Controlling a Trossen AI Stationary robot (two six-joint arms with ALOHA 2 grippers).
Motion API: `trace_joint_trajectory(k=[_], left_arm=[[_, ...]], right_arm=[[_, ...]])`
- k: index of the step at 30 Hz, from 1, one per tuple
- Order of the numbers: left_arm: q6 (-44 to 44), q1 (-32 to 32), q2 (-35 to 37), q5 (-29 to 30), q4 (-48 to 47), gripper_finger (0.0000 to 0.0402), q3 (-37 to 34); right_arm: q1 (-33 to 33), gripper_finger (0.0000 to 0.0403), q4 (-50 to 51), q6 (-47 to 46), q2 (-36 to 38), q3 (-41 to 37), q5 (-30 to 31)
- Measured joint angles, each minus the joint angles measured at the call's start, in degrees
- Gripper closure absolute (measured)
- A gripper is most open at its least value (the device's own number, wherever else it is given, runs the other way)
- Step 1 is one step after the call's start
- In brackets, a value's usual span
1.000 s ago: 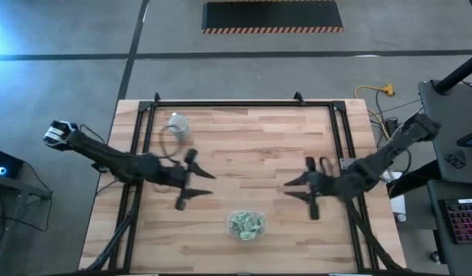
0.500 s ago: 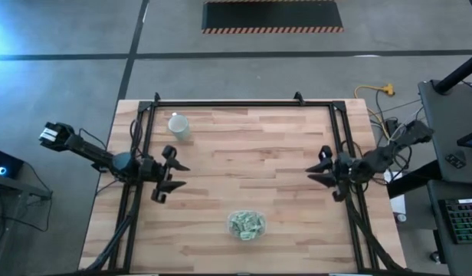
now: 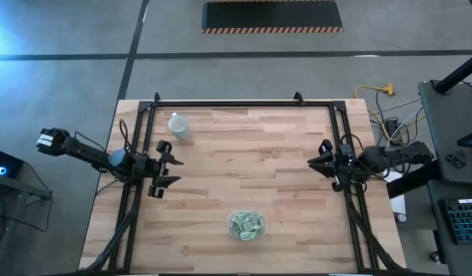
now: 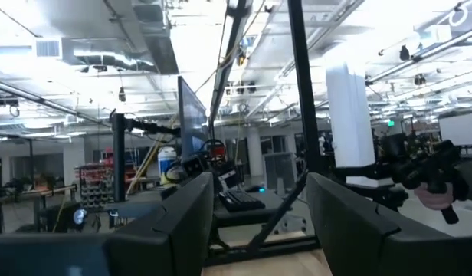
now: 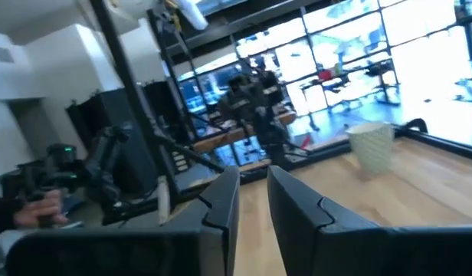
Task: Pick and place Stevia / Truvia into bins
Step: Return to Home Position
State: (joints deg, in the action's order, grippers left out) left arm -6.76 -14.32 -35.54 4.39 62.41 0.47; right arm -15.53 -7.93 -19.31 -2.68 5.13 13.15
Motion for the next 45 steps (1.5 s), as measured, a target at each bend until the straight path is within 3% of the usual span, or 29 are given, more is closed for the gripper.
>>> trace_joint_trajectory(k=[10, 18, 24, 29, 32, 38, 45], left_arm=[[0.0, 5.2, 5.8, -6.7, -9.4, 0.0208, 0.0], [0.5, 5.5, 12.3, -7.4, -19.9, 0.0208, -0.1], [15.7, 5.4, 13.1, -7.5, -20.9, 0.0208, -0.1], [14.4, 5.4, 12.0, -7.4, -30.3, 0.0208, -0.1], [13.4, 5.3, 10.8, -5.9, -32.0, 0.0208, -0.1], [13.9, 5.6, 9.7, 0.5, -24.6, 0.0208, -0.2], [5.6, 5.7, 13.5, 4.0, -25.8, 0.0208, -0.2]], right_arm=[[7.1, 0.0344, 1.8, -3.7, 2.7, -4.5, -0.4], [8.1, 0.0344, 5.6, -2.0, 2.4, -4.6, 0.1], [8.1, 0.0344, 5.5, 0.1, 1.0, -4.6, 0.7], [8.1, 0.0344, 5.4, 0.6, -0.6, -4.6, 0.9], [8.1, 0.0344, 5.4, 1.3, -1.6, -4.6, 1.0], [8.0, 0.0344, 5.5, -0.6, -2.3, -4.6, 0.7], [8.0, 0.0344, 5.5, -0.4, -2.3, -4.6, 0.5]])
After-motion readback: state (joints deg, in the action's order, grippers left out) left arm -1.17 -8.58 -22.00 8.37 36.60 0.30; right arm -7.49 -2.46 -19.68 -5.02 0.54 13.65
